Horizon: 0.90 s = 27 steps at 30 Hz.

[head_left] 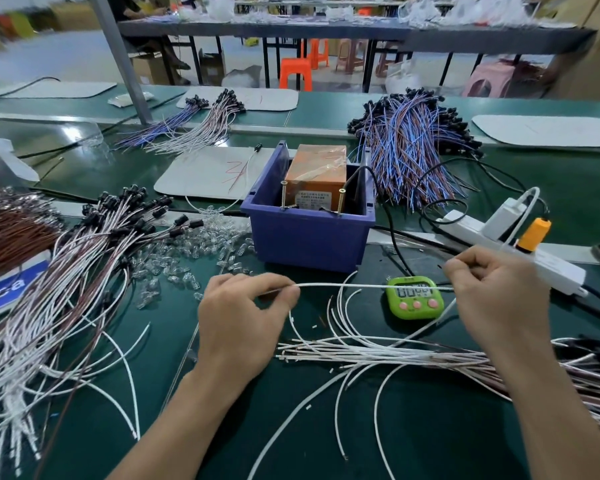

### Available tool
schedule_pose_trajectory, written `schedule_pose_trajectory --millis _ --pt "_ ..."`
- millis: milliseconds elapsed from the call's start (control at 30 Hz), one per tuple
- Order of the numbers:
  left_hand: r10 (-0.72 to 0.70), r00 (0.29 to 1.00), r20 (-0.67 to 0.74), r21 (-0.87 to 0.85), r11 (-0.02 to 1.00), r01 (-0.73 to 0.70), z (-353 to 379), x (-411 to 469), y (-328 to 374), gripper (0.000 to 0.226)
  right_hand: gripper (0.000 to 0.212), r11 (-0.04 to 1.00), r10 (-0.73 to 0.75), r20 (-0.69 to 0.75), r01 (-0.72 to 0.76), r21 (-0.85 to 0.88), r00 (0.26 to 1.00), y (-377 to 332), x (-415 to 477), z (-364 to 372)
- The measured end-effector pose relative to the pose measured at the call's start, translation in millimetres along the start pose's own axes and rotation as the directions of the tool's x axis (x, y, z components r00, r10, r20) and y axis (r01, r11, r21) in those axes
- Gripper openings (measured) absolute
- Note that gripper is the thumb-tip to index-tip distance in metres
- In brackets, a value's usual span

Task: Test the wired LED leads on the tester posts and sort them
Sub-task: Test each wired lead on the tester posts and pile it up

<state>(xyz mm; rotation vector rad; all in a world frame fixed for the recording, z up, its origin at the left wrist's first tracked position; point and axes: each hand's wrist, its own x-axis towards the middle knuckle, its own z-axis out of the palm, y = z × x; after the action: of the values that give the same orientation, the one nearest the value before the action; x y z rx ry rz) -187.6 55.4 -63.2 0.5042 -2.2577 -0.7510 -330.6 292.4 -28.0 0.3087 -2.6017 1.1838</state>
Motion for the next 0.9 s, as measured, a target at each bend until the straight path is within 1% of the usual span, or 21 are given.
schedule_pose_trajectory --millis 33,67,100,167,233,267,333,367,400,433,500,533,600,667,733,833,900 --pt "-0.054 0.998 -0.022 0.018 0.998 0.054 -1.7 0.7 -2.5 0.005 0.024 0.998 -0.008 0.011 0.008 -0.059 1.000 -0.3 -0.4 -0.4" --pt "-0.067 0.997 -0.030 0.029 0.997 0.068 -2.5 0.7 -4.7 0.007 0.024 0.992 -0.030 0.022 0.032 -0.120 0.999 -1.6 -1.6 -0.8" --pt "-0.036 0.999 -0.027 0.029 0.999 0.037 -2.2 -0.3 -5.7 0.007 0.024 0.984 -0.066 0.031 0.070 -0.162 0.997 -3.5 -3.5 -0.8" --pt "0.102 0.994 0.024 0.003 0.995 -0.102 0.6 -4.4 -3.7 0.008 0.018 0.975 -0.156 0.040 0.160 -0.152 0.987 -9.5 -8.8 0.5" --pt "0.236 0.967 0.092 -0.024 0.972 -0.235 6.4 -9.1 -0.2 0.008 0.008 0.965 -0.242 0.070 0.247 -0.090 0.968 -20.8 -17.5 2.6" --pt "0.280 0.954 0.109 -0.036 0.960 -0.278 9.0 -10.5 1.4 0.009 0.007 0.948 -0.299 0.097 0.307 -0.083 0.949 -26.0 -22.4 4.6" --pt "0.316 0.943 0.109 -0.071 0.948 -0.310 12.4 -12.3 3.1 0.014 0.008 0.895 -0.391 0.208 0.423 -0.144 0.897 -35.4 -33.9 8.3" --pt "0.300 0.949 0.097 -0.096 0.952 -0.292 12.6 -12.8 4.5 0.013 0.009 0.882 -0.378 0.286 0.436 -0.177 0.880 -40.0 -39.5 8.9" --pt "0.257 0.962 0.089 -0.129 0.961 -0.245 11.3 -12.9 6.7 0.010 0.010 0.879 -0.344 0.355 0.431 -0.204 0.869 -43.4 -43.8 9.1" --pt "0.186 0.978 0.093 -0.176 0.970 -0.167 10.3 -13.1 8.3 0.009 0.012 0.877 -0.309 0.406 0.423 -0.228 0.860 -45.0 -46.7 9.1" --pt "0.041 0.991 0.127 -0.269 0.963 -0.005 8.0 -14.0 10.8 0.028 0.017 0.867 -0.257 0.480 0.420 -0.269 0.839 -48.3 -51.1 9.9" --pt "0.002 0.989 0.151 -0.307 0.951 0.045 8.2 -14.2 10.9 0.032 0.020 0.860 -0.244 0.506 0.426 -0.282 0.827 -50.7 -53.8 11.2" --pt "-0.024 0.983 0.182 -0.369 0.925 0.091 8.9 -13.7 12.4 0.029 0.025 0.857 -0.253 0.535 0.443 -0.263 0.806 -56.4 -60.2 13.2" --pt "-0.032 0.981 0.192 -0.424 0.899 0.112 8.8 -13.1 14.9 0.027 0.023 0.890 -0.259 0.557 0.419 -0.180 0.789 -58.6 -65.1 15.1" --pt "-0.054 0.979 0.197 -0.461 0.876 0.141 9.3 -11.9 16.6 0.026 0.023 0.936 -0.249 0.558 0.344 -0.071 0.792 -57.7 -67.6 17.2" --pt "-0.134 0.969 0.207 -0.501 0.836 0.223 11.3 -9.9 16.6 0.031 0.023 0.982 -0.185 0.522 0.134 0.135 0.833 -57.3 -67.2 22.7" --pt "-0.160 0.967 0.197 -0.497 0.834 0.239 12.9 -9.8 15.1 0.031 0.024 0.967 -0.129 0.519 -0.008 0.254 0.845 -57.9 -68.7 26.8"
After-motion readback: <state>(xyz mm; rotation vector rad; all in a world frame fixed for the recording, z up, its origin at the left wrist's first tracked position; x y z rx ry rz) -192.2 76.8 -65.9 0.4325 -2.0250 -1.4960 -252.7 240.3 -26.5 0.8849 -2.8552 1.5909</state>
